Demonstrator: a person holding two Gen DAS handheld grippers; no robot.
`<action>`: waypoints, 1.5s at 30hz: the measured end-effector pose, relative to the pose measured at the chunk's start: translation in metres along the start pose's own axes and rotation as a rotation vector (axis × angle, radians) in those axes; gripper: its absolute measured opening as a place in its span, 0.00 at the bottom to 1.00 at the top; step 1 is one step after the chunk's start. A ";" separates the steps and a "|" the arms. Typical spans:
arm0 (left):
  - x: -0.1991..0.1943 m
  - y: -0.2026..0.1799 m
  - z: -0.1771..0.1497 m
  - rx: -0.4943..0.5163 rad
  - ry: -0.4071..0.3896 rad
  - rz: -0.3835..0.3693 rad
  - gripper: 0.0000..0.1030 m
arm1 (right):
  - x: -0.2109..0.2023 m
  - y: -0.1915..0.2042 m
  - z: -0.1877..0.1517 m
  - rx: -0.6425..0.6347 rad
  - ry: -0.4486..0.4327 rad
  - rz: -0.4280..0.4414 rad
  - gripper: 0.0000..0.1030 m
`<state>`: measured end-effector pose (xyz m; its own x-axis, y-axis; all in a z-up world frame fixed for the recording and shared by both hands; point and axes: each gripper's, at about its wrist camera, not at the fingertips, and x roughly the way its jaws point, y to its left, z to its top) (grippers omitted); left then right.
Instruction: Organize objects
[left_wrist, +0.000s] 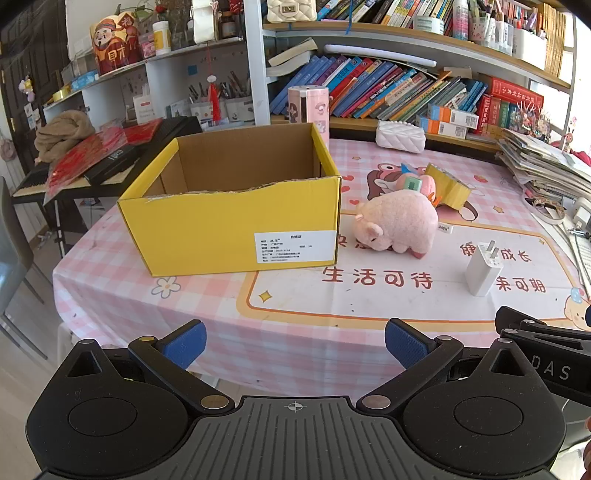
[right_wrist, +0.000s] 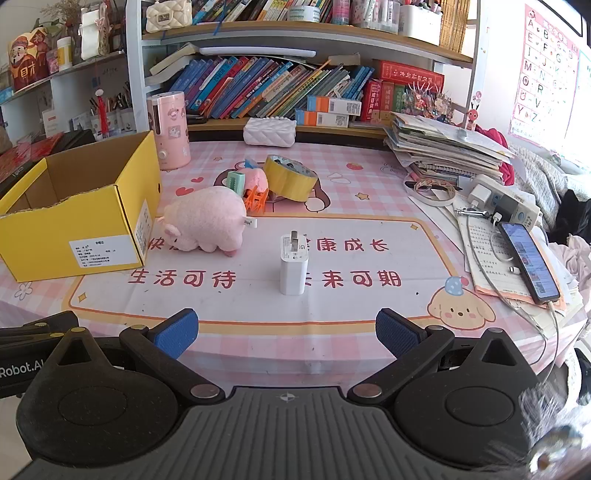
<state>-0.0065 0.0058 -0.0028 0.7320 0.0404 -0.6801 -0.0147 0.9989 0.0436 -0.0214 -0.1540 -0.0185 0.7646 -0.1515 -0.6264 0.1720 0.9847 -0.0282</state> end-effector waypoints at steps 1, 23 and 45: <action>0.000 0.000 0.000 0.000 0.000 0.000 1.00 | 0.000 0.000 0.001 0.000 0.000 0.000 1.00; 0.026 -0.010 0.016 -0.019 0.024 0.011 1.00 | 0.026 -0.005 0.022 -0.023 0.041 0.023 1.00; 0.081 -0.045 0.043 -0.072 0.105 0.066 1.00 | 0.140 -0.028 0.063 -0.108 0.217 0.102 0.55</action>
<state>0.0822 -0.0364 -0.0282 0.6525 0.1048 -0.7505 -0.1121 0.9928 0.0412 0.1194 -0.2084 -0.0565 0.6216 -0.0402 -0.7823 0.0249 0.9992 -0.0316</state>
